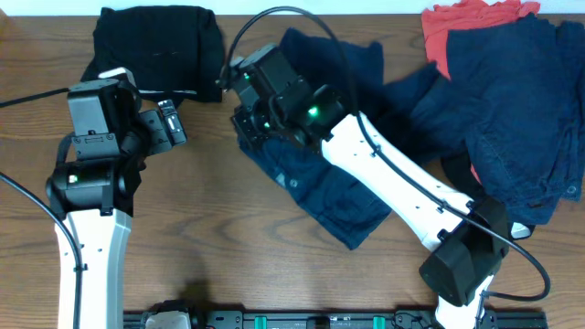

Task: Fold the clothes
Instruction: 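Pull the navy pants out of the pile toward the table center with right gripper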

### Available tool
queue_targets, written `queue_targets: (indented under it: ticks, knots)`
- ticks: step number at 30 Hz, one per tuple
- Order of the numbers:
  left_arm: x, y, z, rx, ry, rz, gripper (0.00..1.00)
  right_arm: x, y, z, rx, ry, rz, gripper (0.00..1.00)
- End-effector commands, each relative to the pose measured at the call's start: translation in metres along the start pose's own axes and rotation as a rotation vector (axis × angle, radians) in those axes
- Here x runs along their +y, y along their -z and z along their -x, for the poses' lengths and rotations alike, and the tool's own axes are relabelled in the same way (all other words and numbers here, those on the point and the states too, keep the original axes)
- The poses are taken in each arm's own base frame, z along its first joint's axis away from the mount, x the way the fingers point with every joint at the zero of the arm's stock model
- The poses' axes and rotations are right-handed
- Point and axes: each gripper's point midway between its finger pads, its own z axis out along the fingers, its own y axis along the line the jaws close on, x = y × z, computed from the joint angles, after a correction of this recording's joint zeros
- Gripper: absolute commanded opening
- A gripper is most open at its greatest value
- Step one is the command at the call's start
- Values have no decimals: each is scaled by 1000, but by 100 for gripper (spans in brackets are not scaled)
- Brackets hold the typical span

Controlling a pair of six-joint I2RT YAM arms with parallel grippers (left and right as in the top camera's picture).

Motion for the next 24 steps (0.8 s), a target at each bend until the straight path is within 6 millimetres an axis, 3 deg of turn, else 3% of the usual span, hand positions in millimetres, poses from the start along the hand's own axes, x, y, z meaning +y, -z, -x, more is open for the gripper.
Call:
queue_targets:
  ticks: [1,3,6,11,15,19,23,24]
  knots:
    - [3,5,6,-17,16,12,98,7,9,11,-38,57,16,52]
    - [3,5,5,-15,16,12,98,-1,13,16,-46,58,2,70]
    - [3,5,3,-6,16,14,98,-27,32,24,-55,21,-49,81]
    - [-9,2,-8,48,15,-60,98,-96,77,25,-27,-102,-154,83]
    - [-31,-8,-28,150,13,-172,99,-159,106,-11,77,-244,-244,89]
    - [-48,-23,-51,255,-27,-197,99,-201,129,-53,185,-362,-313,99]
    - [-62,-38,-67,326,-69,-210,98,-250,150,-95,260,-474,-434,98]
    - [-64,-42,-69,338,-76,-208,98,-261,153,-104,265,-503,-447,92]
